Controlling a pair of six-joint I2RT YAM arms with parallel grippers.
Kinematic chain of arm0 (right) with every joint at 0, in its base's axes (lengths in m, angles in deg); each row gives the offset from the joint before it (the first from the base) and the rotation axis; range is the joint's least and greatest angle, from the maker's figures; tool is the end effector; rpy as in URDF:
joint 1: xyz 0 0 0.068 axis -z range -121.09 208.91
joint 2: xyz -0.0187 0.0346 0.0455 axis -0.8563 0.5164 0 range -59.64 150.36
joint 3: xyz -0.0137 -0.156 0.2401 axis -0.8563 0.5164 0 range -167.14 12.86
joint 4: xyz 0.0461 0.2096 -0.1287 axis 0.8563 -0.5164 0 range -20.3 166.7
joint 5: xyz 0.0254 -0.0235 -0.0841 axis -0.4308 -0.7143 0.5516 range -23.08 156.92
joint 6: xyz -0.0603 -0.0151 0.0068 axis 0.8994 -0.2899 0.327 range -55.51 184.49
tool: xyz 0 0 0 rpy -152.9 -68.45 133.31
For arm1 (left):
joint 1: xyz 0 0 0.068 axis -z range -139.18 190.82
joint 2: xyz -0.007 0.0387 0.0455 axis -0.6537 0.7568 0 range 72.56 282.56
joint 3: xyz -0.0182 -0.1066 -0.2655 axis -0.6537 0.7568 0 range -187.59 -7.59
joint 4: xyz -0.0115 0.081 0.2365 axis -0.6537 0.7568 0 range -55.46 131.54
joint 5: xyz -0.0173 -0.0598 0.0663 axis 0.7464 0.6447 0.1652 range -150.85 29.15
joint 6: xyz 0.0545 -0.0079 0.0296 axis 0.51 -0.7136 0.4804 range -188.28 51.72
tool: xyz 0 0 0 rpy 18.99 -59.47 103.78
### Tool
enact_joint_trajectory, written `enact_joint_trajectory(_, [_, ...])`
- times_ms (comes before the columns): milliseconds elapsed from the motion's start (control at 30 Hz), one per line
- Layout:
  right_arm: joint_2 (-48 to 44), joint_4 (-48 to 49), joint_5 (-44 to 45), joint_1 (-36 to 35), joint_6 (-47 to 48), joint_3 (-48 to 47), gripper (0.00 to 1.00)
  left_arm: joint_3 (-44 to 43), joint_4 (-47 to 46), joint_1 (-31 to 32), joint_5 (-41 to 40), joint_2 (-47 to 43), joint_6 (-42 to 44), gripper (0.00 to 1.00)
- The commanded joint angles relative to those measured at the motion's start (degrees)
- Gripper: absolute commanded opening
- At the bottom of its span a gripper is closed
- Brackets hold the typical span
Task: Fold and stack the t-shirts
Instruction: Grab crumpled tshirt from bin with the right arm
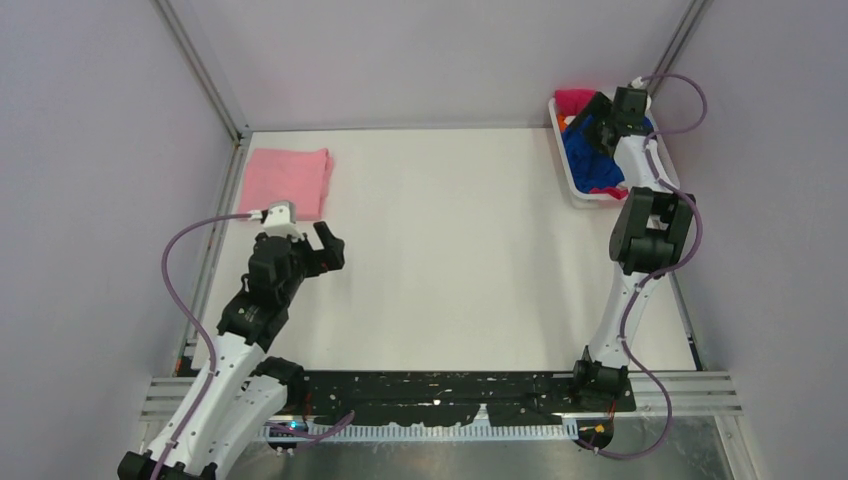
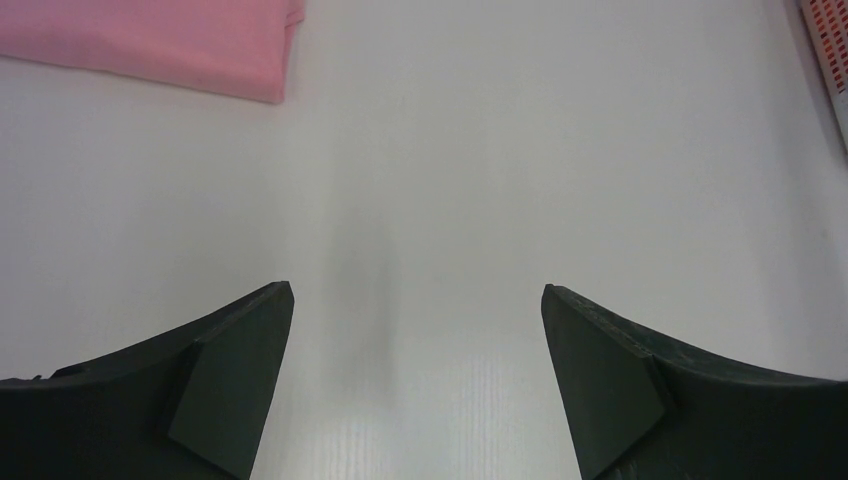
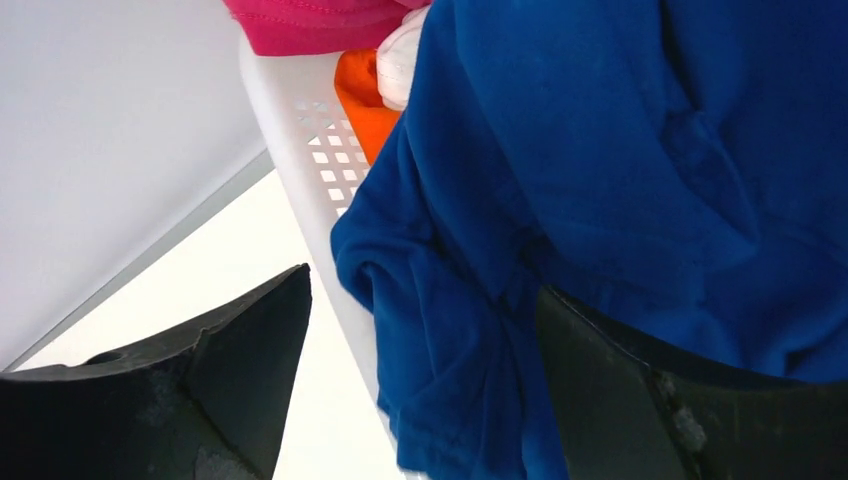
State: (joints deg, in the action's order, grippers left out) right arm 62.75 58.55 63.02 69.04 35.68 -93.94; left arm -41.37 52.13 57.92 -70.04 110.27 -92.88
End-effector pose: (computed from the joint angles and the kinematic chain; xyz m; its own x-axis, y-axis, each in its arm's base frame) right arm 0.5033 -0.0867 0.2762 -0.4213 0.5637 -0.7104 0.3684 0.8222 0.4339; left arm 0.1447 -0.0366 0.2833 -0.3805 -0.3129 -0.8703 -0.0110 0.9425 -0.3340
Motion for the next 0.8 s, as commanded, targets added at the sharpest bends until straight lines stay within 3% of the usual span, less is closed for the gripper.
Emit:
enact_joint_trajectory(0, [3.26,0.05,-1.78,-0.03,-2.79,-6.40,0.83,-3.15,-2.47,-0.29,-2.13,0.29,1.53,1.00])
enact_joint_trajectory(100, [4.03,0.46,-1.43,-0.05,-2.96,-6.19,0.70,-3.14,-2.44,-0.32,-2.30,0.50,1.75,1.00])
enact_joint_trajectory(167, [3.79,0.74,-1.01,-0.03,-3.01,-5.33,0.56,-3.09,-2.38,-0.31,-2.35,0.44,1.76,1.00])
enact_joint_trajectory(400, [-0.17,4.44,-0.67,0.01,-3.24,2.30,0.28,-2.80,-1.51,-0.32,-2.39,-1.10,2.40,1.00])
enact_joint_trajectory(500, [-3.21,6.55,-1.72,0.02,-2.98,4.81,0.08,-2.62,-1.10,-0.32,-2.65,-2.27,2.45,1.00])
enact_joint_trajectory(767, [-17.58,8.23,-3.96,-0.03,1.37,6.81,0.05,-1.38,-1.44,-0.32,-0.39,-5.81,1.69,1.00])
